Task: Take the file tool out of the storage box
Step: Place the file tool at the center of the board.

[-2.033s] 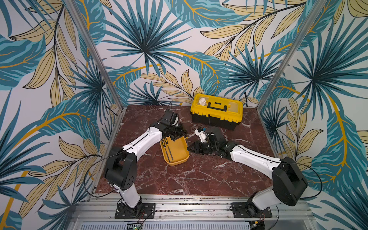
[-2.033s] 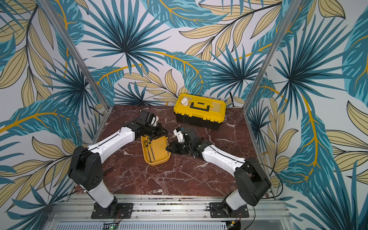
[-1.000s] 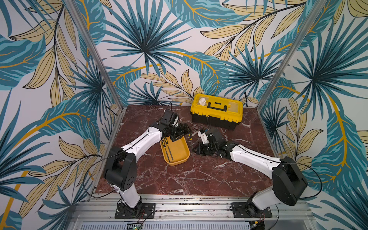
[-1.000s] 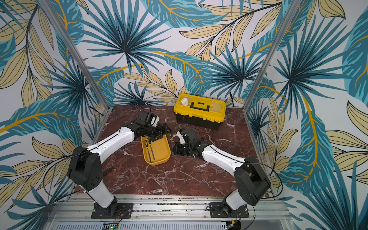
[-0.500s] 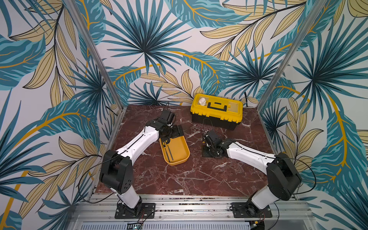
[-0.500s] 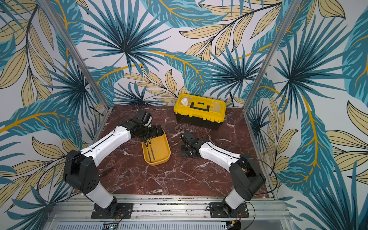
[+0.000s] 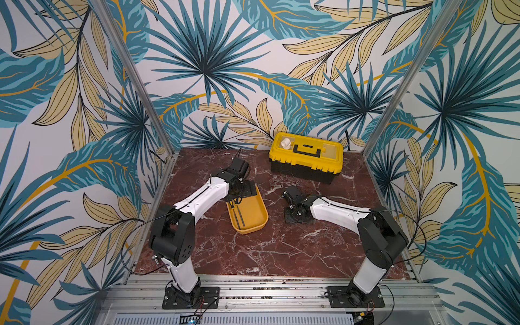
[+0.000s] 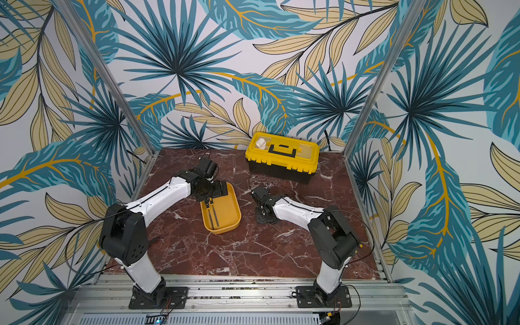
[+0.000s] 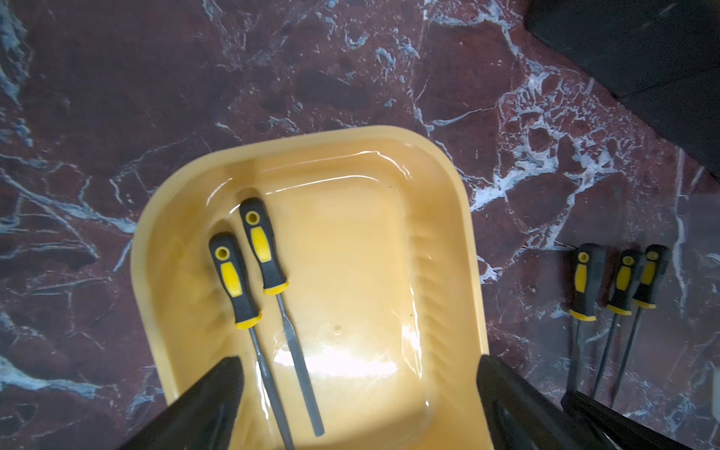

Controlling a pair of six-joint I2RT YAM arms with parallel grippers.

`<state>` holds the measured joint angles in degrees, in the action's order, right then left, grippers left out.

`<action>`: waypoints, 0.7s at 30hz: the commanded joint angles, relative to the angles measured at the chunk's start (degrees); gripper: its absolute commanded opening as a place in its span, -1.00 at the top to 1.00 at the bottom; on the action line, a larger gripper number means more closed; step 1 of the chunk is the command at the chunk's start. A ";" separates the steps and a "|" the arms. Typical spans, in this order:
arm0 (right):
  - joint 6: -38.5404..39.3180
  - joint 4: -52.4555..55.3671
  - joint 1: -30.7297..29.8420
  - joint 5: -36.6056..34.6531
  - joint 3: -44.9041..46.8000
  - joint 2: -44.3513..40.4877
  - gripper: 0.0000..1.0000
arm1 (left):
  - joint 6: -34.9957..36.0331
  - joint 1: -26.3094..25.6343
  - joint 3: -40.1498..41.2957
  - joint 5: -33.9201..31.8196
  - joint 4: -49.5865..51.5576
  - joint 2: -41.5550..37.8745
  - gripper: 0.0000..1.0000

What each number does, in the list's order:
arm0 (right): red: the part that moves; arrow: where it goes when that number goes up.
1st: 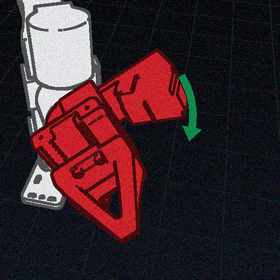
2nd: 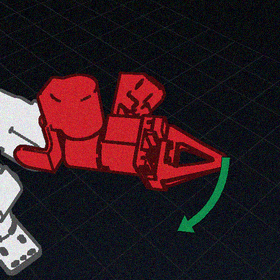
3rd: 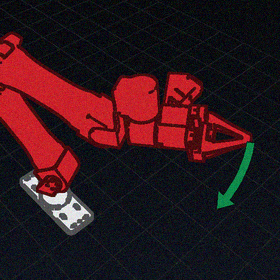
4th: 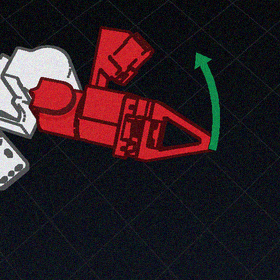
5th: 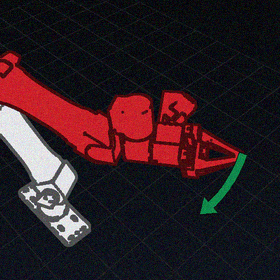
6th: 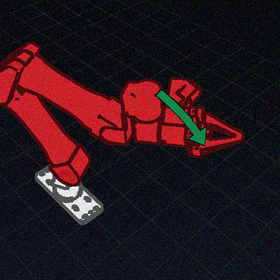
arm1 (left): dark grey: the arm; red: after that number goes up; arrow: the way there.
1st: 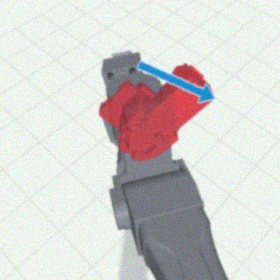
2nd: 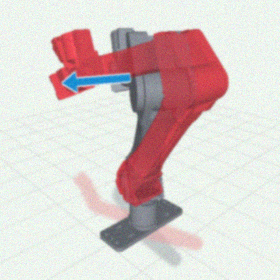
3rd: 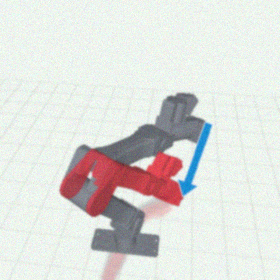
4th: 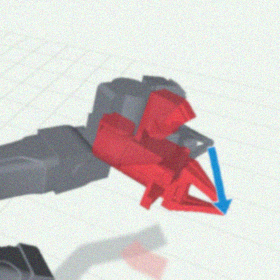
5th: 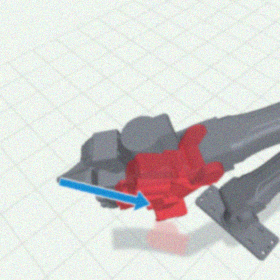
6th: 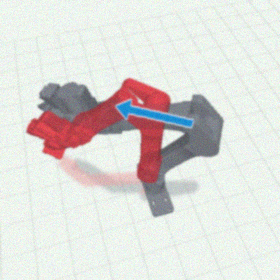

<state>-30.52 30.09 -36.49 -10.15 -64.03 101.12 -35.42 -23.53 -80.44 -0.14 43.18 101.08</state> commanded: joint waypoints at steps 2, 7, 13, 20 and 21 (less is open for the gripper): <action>0.80 1.46 -0.21 -1.92 -0.80 1.98 1.00 | 0.53 0.33 -3.13 -2.43 0.06 2.29 -0.92; 0.75 1.54 -0.22 -2.56 -1.05 2.83 1.00 | 0.53 0.35 -3.57 -3.66 -0.17 4.07 -0.88; 0.70 1.69 -0.24 -2.94 -1.45 4.15 1.00 | 1.11 0.41 -5.13 -6.48 0.33 6.42 -0.78; 0.14 1.64 -0.25 -3.23 -1.32 5.18 1.00 | 1.06 0.44 -7.08 -9.11 0.97 9.58 -0.65; 0.07 1.64 -0.22 -3.34 -1.26 5.31 1.00 | 0.90 0.45 -7.17 -9.47 1.03 9.89 -0.64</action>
<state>-30.35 30.33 -36.49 -12.40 -64.84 105.08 -34.89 -23.51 -84.82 -7.27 43.29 109.67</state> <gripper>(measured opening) 0.067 0.822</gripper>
